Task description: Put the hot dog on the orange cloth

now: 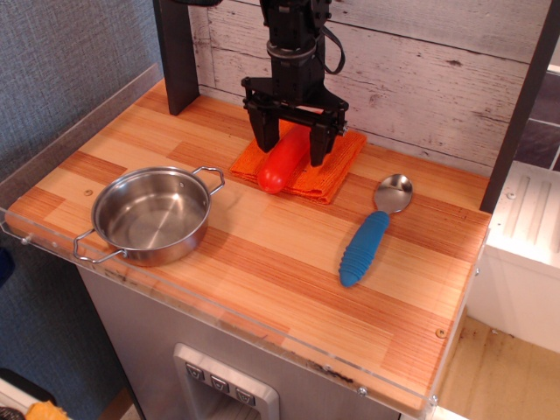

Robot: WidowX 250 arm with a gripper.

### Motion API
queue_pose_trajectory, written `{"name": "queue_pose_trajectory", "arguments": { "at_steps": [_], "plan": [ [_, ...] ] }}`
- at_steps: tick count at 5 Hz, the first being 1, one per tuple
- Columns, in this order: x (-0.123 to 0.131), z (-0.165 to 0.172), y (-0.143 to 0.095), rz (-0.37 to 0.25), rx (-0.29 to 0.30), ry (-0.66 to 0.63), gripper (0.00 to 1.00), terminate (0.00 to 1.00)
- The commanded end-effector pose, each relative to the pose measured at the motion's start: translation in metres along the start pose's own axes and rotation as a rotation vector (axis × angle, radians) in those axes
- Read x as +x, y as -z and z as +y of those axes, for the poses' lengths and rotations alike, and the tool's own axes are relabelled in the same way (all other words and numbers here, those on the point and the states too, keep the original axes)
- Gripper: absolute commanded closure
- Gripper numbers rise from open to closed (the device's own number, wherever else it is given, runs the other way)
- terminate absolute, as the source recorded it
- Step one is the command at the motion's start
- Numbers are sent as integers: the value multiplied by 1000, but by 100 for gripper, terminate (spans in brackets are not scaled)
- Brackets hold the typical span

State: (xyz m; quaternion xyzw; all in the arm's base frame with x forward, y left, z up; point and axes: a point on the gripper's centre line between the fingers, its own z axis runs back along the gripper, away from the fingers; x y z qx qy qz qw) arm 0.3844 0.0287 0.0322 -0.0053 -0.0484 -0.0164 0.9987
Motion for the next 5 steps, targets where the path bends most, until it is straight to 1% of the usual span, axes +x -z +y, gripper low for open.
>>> {"name": "queue_pose_trajectory", "arguments": {
  "at_steps": [1, 2, 3, 4, 5],
  "plan": [
    [-55, 4, -67, -64, -3, 41, 0, 0],
    [-81, 6, -76, -31, -3, 59, 0, 0],
    [-96, 10, -77, -7, 1, 68, 0, 0],
    [-107, 17, -79, -21, 24, 72, 0, 0],
    [-107, 17, -79, -21, 24, 72, 0, 0]
  ]
}}
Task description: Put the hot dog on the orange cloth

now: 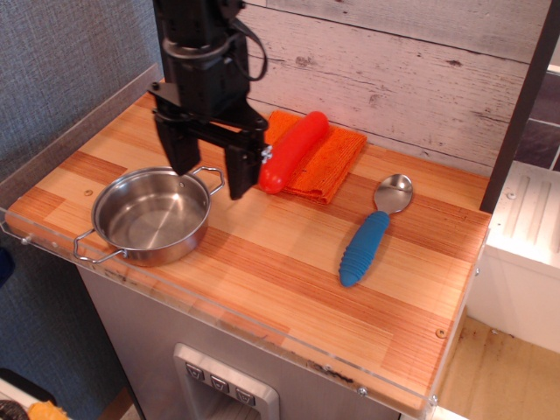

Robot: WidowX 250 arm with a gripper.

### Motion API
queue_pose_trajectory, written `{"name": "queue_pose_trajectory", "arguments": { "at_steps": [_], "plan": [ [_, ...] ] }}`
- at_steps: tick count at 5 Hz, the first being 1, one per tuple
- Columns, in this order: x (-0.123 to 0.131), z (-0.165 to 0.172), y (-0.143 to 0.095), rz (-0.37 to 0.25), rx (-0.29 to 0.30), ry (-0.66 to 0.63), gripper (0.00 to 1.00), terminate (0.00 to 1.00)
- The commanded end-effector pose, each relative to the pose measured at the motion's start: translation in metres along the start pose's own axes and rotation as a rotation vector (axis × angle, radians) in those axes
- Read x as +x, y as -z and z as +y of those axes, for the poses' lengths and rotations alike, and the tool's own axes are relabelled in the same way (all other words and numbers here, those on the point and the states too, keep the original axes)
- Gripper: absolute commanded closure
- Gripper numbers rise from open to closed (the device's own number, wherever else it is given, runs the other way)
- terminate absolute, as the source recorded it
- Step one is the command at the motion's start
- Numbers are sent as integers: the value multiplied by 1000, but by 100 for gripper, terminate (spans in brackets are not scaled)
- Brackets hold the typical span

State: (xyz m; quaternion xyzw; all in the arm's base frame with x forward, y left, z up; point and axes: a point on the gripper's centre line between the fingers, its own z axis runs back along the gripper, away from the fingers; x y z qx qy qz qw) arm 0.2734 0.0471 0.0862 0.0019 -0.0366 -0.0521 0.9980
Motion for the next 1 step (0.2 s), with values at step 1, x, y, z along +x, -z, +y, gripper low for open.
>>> {"name": "queue_pose_trajectory", "arguments": {
  "at_steps": [1],
  "plan": [
    [-2, 3, -14, -44, 15, -1, 0, 100]
  ]
}}
